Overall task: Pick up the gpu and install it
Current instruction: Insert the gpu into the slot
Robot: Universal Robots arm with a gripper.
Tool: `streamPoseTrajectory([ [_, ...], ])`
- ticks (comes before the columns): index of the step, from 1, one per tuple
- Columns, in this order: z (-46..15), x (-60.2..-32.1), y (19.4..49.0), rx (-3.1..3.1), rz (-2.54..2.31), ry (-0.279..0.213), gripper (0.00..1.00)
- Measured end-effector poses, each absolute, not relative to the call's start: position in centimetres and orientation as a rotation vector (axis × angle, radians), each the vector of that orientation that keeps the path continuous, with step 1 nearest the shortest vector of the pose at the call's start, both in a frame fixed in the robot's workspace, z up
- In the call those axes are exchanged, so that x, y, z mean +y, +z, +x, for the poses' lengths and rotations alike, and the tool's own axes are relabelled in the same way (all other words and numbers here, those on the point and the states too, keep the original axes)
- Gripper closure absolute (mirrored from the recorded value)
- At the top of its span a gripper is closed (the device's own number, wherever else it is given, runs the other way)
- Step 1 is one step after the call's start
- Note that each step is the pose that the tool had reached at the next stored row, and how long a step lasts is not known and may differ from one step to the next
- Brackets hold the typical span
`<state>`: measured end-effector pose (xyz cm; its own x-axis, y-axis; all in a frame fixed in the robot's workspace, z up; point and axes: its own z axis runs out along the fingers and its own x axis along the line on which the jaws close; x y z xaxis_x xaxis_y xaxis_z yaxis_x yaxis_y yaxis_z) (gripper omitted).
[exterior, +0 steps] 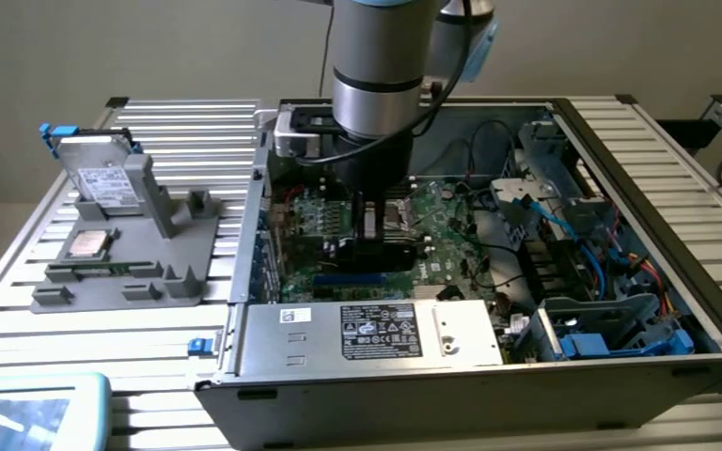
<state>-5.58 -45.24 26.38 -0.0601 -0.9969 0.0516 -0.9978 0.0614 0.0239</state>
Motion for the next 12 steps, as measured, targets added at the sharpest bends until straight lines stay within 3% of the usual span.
streamPoseTrajectory([
  [12, -6.25, -45.25, 25.90, -2.248, 2.116, 0.028, 0.73],
])
